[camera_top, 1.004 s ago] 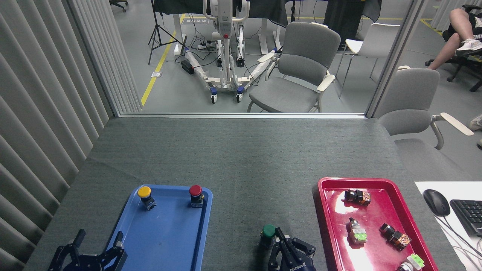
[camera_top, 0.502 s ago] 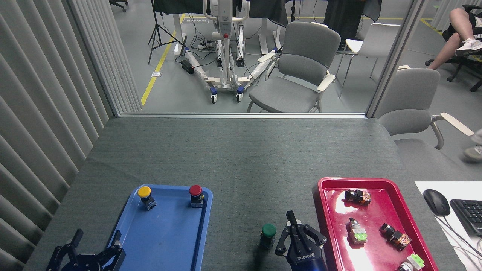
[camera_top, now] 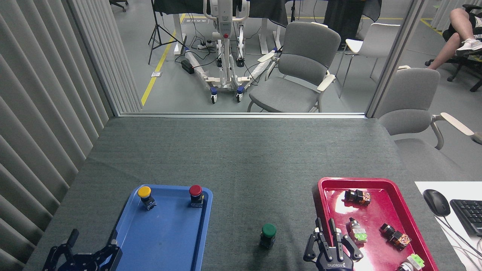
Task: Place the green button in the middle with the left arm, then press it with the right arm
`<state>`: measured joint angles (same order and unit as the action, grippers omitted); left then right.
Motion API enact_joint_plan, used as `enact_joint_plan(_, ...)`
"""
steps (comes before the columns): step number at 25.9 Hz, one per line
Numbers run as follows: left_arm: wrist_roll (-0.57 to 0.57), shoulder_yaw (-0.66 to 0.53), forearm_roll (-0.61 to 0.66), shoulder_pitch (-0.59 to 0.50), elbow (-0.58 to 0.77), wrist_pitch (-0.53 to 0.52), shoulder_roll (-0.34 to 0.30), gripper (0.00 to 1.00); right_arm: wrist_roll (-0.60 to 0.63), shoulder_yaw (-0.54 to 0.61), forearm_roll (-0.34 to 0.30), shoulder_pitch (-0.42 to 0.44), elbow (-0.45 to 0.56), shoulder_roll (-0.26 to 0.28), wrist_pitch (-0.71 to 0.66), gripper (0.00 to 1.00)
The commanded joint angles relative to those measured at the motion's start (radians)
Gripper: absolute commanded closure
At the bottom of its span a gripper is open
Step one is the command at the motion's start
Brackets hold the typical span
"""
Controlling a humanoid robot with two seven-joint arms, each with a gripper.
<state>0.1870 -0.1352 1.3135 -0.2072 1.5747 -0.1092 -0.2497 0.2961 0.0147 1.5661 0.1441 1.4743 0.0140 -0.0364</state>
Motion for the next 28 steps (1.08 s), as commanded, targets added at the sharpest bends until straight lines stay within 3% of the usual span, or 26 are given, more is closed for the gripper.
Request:
enact_joint_plan(1,-0.004,0.000,0.000,0.002,0.001,-0.001,0.000,0.01,-0.006,0.008,-0.040,-0.005,0.001,0.000,0.000,0.00)
enact_joint_plan(6,-0.006,0.003,0.000,0.003,0.004,-0.004,0.001,0.01,-0.006,0.011,-0.051,-0.003,-0.012,0.004,-0.007,0.00)
enact_joint_plan(13,-0.006,0.005,-0.003,0.002,0.004,-0.004,-0.011,0.01,-0.008,0.010,-0.161,-0.006,-0.014,0.012,-0.062,0.00)
enact_joint_plan(28,0.006,0.019,-0.051,0.000,-0.004,-0.029,-0.033,0.01,-0.009,0.060,-0.164,0.002,-0.006,0.006,-0.128,0.00)
